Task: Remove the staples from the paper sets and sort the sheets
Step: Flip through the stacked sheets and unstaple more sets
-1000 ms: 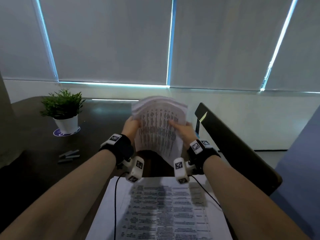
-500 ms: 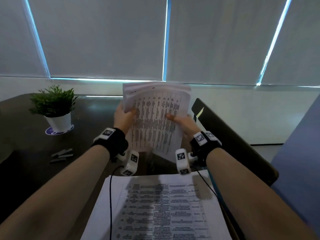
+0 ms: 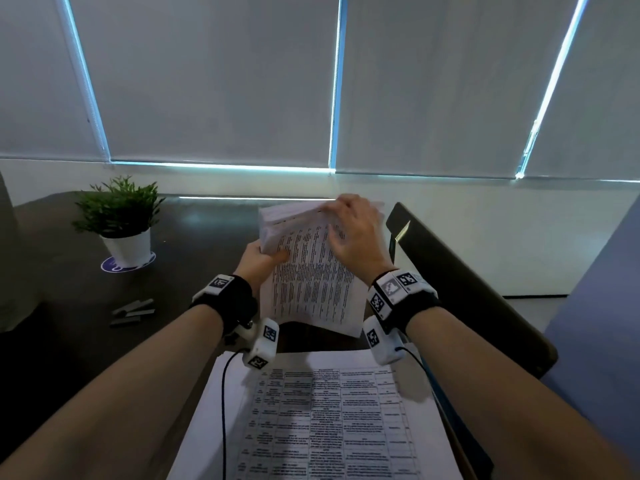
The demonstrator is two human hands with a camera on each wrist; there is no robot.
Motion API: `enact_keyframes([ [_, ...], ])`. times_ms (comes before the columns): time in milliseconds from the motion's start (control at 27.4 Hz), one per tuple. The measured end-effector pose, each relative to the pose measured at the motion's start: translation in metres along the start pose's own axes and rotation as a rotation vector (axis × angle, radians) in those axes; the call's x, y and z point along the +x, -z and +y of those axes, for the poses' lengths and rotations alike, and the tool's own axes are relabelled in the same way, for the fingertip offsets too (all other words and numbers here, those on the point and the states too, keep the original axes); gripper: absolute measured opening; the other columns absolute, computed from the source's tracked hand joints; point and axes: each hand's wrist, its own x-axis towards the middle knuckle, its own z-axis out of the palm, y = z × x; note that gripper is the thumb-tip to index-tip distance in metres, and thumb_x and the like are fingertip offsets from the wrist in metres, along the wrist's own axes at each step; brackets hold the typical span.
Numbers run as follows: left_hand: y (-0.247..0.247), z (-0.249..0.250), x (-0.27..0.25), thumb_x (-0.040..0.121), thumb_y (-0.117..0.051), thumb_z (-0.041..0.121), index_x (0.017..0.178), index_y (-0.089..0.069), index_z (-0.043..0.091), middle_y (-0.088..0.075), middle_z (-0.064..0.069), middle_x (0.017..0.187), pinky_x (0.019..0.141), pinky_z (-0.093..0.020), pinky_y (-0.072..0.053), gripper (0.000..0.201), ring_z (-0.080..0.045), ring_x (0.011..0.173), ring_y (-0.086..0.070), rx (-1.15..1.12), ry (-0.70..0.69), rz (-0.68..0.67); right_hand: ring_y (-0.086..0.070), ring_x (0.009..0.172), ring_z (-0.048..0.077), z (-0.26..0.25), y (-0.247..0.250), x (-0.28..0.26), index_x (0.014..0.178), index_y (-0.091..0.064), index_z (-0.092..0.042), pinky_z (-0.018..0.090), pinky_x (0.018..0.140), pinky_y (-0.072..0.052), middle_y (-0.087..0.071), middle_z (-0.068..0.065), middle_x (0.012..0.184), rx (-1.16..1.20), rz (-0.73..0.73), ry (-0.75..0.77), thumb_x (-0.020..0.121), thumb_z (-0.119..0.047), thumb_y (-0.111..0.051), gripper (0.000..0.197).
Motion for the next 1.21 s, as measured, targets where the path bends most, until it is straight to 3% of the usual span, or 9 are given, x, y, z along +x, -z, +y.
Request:
enact_keyframes([
  [183, 0.000, 0.001, -0.004, 0.082, -0.063, -0.003, 0.088, -0.063, 0.012, -0.066, -0.004, 0.085, 0.073, -0.031, -0.051, 0.016, -0.017, 0.078, -0.063, -0.008, 0.010, -0.006, -0.044, 0.120, 0.022, -0.007, -0.006, 0.000, 0.133, -0.053, -0.027, 0.048, 0.101, -0.042, -0.049, 0.006, 0.130, -0.065, -0.196, -0.024, 0.086, -0.029, -0.056, 0.048],
  [329, 0.011, -0.002, -0.003, 0.072, -0.058, 0.006, 0.089, -0.062, 0.009, -0.066, -0.015, 0.097, 0.089, -0.048, -0.050, 0.017, -0.033, 0.094, -0.061, -0.109, 0.084, 0.029, -0.026, 0.145, 0.033, 0.027, 0.011, -0.008, 0.154, -0.022, -0.019, 0.053, 0.117, -0.024, -0.031, 0.015, 0.155, 0.341, -0.172, -0.849, 0.080, -0.037, -0.079, 0.095],
  [402, 0.008, 0.000, -0.006, 0.077, -0.049, 0.000, 0.087, -0.058, 0.007, -0.063, -0.015, 0.096, 0.087, -0.047, -0.050, 0.015, -0.032, 0.093, -0.059, -0.115, 0.088, 0.046, -0.049, 0.132, 0.039, 0.037, 0.017, -0.018, 0.137, -0.047, -0.008, 0.055, 0.109, -0.038, -0.057, 0.020, 0.135, 0.923, -0.385, -1.090, 0.069, -0.032, -0.088, 0.083],
  [475, 0.000, 0.008, -0.007, 0.078, -0.045, -0.005, 0.076, -0.050, 0.008, -0.059, -0.008, 0.080, 0.072, -0.034, -0.048, 0.014, -0.024, 0.079, -0.056, -0.125, 0.053, 0.105, -0.066, 0.111, 0.034, 0.031, 0.017, -0.022, 0.118, -0.063, -0.005, 0.057, 0.102, -0.047, -0.072, 0.014, 0.113, 1.029, -0.493, -1.098, 0.058, -0.030, -0.091, 0.070],
  [621, -0.007, 0.038, 0.002, 0.078, -0.045, -0.001, 0.071, -0.049, 0.010, -0.055, -0.006, 0.074, 0.061, -0.027, -0.045, 0.013, -0.016, 0.067, -0.053, -0.175, -0.094, 0.185, -0.067, 0.107, 0.032, 0.029, 0.020, 0.001, 0.107, -0.068, -0.007, 0.050, 0.096, -0.053, -0.072, 0.015, 0.112, 1.102, -0.272, -1.042, 0.063, -0.021, -0.081, 0.048],
  [804, -0.008, 0.002, -0.011, 0.086, -0.043, -0.006, 0.091, -0.060, 0.007, -0.061, -0.002, 0.079, 0.066, -0.026, -0.047, 0.022, -0.019, 0.077, -0.058, -0.079, 0.031, 0.188, -0.072, 0.088, 0.021, 0.028, 0.005, -0.040, 0.112, -0.066, 0.006, 0.029, 0.069, -0.059, -0.073, 0.011, 0.099, 0.983, -0.379, -1.079, 0.082, 0.000, -0.073, 0.032],
  [987, -0.010, 0.024, 0.002, 0.089, -0.053, 0.008, 0.108, -0.059, 0.014, -0.066, -0.009, 0.107, 0.086, -0.038, -0.052, 0.020, -0.022, 0.094, -0.062, -0.139, -0.002, 0.203, -0.071, 0.088, 0.027, 0.008, 0.013, -0.016, 0.103, -0.071, -0.002, 0.041, 0.081, -0.060, -0.073, 0.013, 0.097, 0.787, -0.149, -1.005, 0.088, -0.013, -0.072, 0.019],
  [1097, -0.002, 0.031, -0.002, 0.072, -0.074, 0.044, 0.130, -0.044, 0.007, -0.051, -0.019, 0.133, 0.102, -0.044, -0.043, 0.075, -0.029, 0.116, -0.054, -0.055, 0.174, 0.343, -0.072, 0.089, 0.029, 0.000, 0.039, 0.008, 0.102, -0.072, -0.004, 0.046, 0.082, -0.060, -0.074, 0.011, 0.096, 0.846, 0.119, -1.118, 0.085, -0.012, -0.073, 0.018],
  [1206, -0.012, 0.037, -0.048, 0.079, -0.067, 0.053, 0.125, -0.048, 0.010, -0.055, -0.019, 0.133, 0.105, -0.050, -0.041, 0.066, -0.032, 0.120, -0.056, -0.390, 0.383, -0.058, -0.068, 0.083, 0.023, -0.013, 0.063, 0.007, 0.111, -0.065, -0.005, 0.025, 0.060, -0.058, -0.069, 0.002, 0.097, 1.029, 0.351, -1.370, 0.089, -0.007, -0.070, 0.023],
])
